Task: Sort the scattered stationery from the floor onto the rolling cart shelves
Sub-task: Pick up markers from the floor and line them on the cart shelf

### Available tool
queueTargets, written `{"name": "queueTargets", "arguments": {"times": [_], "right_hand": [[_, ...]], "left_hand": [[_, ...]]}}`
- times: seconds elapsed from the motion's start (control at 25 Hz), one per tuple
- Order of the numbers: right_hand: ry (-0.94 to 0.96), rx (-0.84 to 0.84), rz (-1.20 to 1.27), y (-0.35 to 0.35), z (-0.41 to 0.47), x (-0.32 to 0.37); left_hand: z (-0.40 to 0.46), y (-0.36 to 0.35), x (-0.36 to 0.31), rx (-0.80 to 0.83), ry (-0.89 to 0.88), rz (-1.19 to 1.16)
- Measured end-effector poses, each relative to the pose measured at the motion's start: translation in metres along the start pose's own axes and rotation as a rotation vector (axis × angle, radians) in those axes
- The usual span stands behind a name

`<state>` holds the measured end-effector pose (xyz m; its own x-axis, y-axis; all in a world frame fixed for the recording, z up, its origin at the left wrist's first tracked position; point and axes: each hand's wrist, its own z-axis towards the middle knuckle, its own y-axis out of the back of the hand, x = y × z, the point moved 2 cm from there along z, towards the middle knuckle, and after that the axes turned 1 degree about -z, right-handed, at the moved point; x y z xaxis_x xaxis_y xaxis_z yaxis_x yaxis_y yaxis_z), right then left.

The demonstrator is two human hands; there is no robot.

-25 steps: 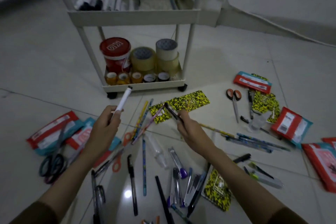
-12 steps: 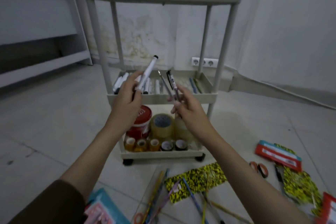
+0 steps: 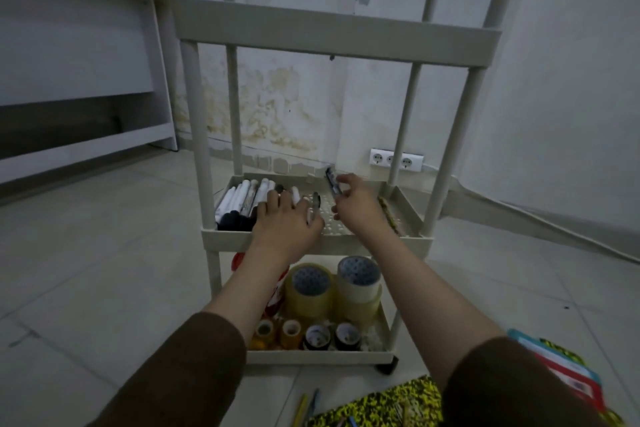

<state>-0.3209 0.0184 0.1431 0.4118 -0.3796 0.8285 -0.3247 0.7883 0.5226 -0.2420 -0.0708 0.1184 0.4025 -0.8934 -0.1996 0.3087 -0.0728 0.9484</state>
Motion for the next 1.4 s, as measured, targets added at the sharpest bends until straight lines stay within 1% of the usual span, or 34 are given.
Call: {"name": "queueTargets", "arguments": {"times": [0.12,0.24,0.4,0.48,0.56,0.64,0.72,0.92,1.08,1.16,1.24,1.32,1.36,1.4], "right_hand": [[-0.036,0.028,-0.107,-0.016,0.005,0.0],[-0.045,0.109,-0.243,-0.019,0.007,-0.001],[-0.037,0.082,-0.244,-0.013,0.006,-0.005],[-0.057,0.111,-0.281,-0.014,0.009,-0.007],[-0.092,0.126,-0.242,-0.016,0.012,-0.008],[-0.107,0.09,-0.22,-0.017,0.013,-0.01],[-0.109,0.054,-0.265,-0.018,0.014,-0.013],[-0.133,0.032,-0.338,-0.019,0.017,-0.014],[-0.08,0.013,-0.303,-0.019,0.013,-0.011],[-0.079,-0.03,-0.29,-0.017,0.009,-0.011],[-0.066,-0.059,-0.278,-0.018,0.008,-0.012],[-0.06,-0.035,-0.323,-0.02,0.008,-0.012],[-0.055,-0.016,-0.359,-0.022,0.008,-0.012],[-0.045,-0.002,-0.382,-0.023,0.009,-0.012]], "left_hand": [[-0.002,-0.005,0.001,-0.097,-0.033,0.051],[-0.004,-0.006,0.001,-0.185,-0.04,0.068],[-0.003,-0.006,0.001,-0.177,-0.088,0.046],[-0.003,-0.006,0.002,-0.153,-0.116,0.067],[-0.003,-0.007,0.002,-0.149,-0.127,0.087],[-0.004,-0.007,0.002,-0.173,-0.11,0.064],[-0.003,-0.007,0.001,-0.193,-0.103,0.04],[-0.004,-0.01,0.003,-0.231,-0.098,0.009],[-0.005,-0.009,0.004,-0.261,-0.091,0.003],[-0.006,-0.007,0.005,-0.292,-0.132,-0.068],[-0.007,-0.001,0.008,-0.36,-0.172,-0.144],[-0.009,0.005,0.016,-0.432,-0.098,-0.083],[-0.011,0.006,0.022,-0.403,-0.022,-0.049],[-0.012,0.004,0.03,-0.334,0.052,-0.032]]}}
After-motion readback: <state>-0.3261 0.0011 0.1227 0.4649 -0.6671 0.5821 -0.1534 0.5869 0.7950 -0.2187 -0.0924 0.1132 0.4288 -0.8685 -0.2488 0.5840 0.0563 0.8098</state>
